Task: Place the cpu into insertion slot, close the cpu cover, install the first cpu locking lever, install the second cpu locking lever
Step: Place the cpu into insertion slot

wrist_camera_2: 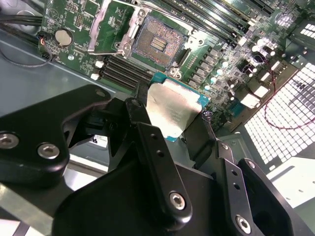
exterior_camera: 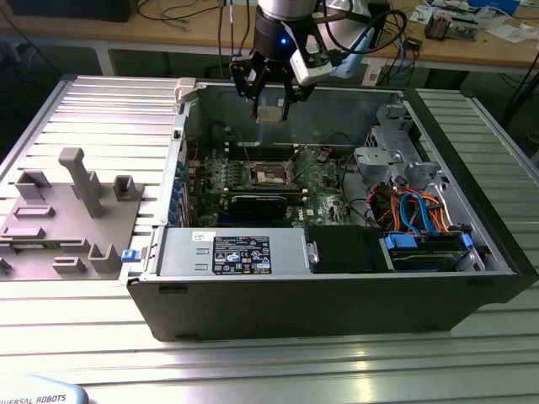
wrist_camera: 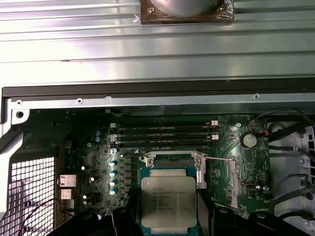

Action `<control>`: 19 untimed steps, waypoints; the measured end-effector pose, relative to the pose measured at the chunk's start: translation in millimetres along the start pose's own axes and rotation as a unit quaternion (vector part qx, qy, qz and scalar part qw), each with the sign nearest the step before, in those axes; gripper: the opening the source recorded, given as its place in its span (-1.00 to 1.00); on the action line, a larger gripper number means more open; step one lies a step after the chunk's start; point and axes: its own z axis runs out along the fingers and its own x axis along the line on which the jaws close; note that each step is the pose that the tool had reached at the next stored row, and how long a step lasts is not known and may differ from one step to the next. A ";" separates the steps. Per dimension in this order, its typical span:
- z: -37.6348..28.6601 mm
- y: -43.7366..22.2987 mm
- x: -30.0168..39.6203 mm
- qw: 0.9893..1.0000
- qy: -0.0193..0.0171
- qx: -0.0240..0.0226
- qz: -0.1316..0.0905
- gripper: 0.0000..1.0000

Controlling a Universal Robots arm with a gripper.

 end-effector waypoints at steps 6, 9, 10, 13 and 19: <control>2.0 -0.2 -0.1 1.000 0.000 0.000 0.000 0.08; 3.3 -0.3 -0.1 1.000 0.000 0.000 0.000 0.08; 3.6 -0.4 -0.1 1.000 0.000 0.000 0.000 0.08; 5.2 -0.5 -0.2 1.000 0.000 0.000 0.000 0.08; 7.5 -0.7 -0.3 1.000 0.000 0.000 0.000 0.08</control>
